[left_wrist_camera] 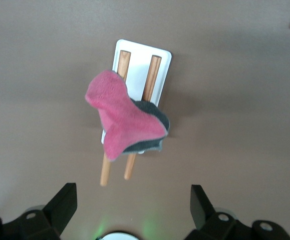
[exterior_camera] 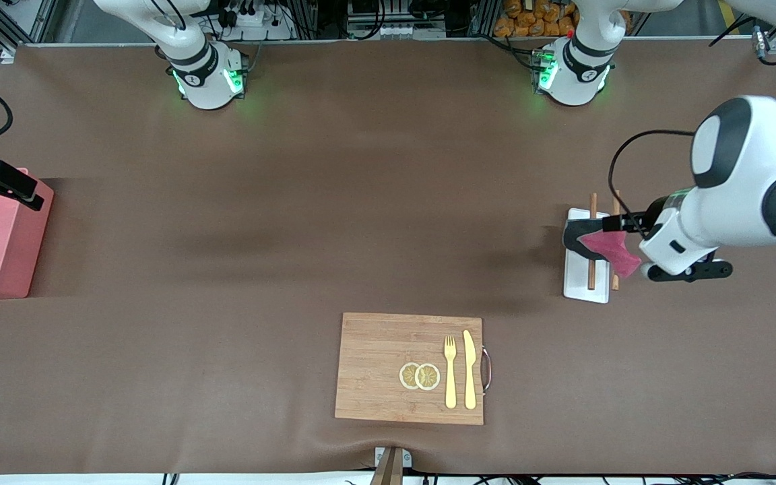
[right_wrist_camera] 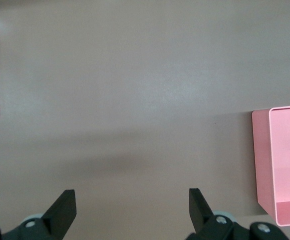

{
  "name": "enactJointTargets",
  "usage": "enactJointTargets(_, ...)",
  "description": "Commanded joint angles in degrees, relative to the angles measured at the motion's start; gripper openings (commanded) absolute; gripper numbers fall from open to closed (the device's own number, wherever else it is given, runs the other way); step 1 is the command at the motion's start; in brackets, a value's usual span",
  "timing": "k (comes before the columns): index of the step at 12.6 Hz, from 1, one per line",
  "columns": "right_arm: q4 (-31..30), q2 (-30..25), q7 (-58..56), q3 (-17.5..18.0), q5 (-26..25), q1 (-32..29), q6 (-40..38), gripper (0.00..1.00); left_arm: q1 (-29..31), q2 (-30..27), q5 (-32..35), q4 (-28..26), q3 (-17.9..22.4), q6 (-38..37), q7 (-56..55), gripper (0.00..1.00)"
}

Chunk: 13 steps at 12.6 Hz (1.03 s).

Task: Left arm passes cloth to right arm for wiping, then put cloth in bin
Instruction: 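Lower the left gripper onto the pink cloth on the white tray and grasp it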

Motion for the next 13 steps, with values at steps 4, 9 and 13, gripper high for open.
enactJointTargets(4,0.15,0.27,0.65,-0.33,0.71,0.37,-1.16,1.00,3.19,-1.94,-3.03,-9.21,0.29,7.46,-9.79,1.00)
enactJointTargets(9,0.06,0.45,0.65,-0.33,0.71,0.37,-1.33,1.00,3.20,-1.06,-3.21,-12.11,0.29,13.79,-20.78,1.00)
enactJointTargets(13,-0.03,0.45,0.83,-0.33,0.71,0.54,-1.51,1.00,2.59,-0.36,-2.51,-14.67,0.29,19.05,-26.49,1.00)
